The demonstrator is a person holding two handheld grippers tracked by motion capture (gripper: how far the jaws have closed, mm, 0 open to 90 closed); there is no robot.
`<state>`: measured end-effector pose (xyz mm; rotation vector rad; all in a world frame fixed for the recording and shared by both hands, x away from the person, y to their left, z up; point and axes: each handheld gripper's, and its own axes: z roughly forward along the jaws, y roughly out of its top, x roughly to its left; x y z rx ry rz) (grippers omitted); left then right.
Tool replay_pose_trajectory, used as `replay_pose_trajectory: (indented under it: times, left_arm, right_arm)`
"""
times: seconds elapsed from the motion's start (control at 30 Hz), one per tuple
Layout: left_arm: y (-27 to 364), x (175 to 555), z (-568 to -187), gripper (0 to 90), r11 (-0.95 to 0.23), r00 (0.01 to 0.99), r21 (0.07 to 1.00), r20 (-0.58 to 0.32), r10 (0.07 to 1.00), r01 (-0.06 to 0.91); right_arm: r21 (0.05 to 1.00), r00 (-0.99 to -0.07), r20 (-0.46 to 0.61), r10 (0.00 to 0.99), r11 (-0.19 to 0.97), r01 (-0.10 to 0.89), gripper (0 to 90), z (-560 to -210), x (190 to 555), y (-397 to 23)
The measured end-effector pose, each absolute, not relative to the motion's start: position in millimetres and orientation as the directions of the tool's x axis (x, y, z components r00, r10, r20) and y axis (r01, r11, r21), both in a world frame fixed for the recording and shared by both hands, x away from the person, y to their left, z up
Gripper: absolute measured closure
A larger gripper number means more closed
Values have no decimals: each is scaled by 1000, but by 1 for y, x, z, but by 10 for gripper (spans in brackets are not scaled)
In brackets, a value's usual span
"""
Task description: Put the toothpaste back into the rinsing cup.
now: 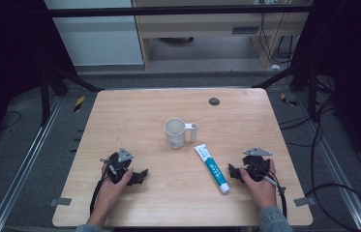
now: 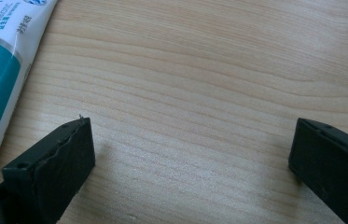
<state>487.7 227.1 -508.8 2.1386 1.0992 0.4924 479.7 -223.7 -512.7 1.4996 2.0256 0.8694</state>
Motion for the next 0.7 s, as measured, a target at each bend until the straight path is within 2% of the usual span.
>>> replay_pose_trajectory:
  times: [0.27,0.37,0.43,0.7]
  left_arm:
    - [226,488,-509,0,-413,568,712,23,822,568]
    - [226,488,-509,0,-413,568,712,23,822,568]
    - [226,488,-509,0,-413,569,712,23,822,568]
    - [226,488,-509,0,-412,568,711,22,823,569]
  right_arm:
    - [725,-290,2,957,198,659,9,-512,481,-223]
    - [727,-284,4,959,192,659,43,-511,482,-225]
    - [717,-287,0,958,200,668,97,-509,483,-226]
    - [706,-345,-20,939,257,660,152,-467,473,-222]
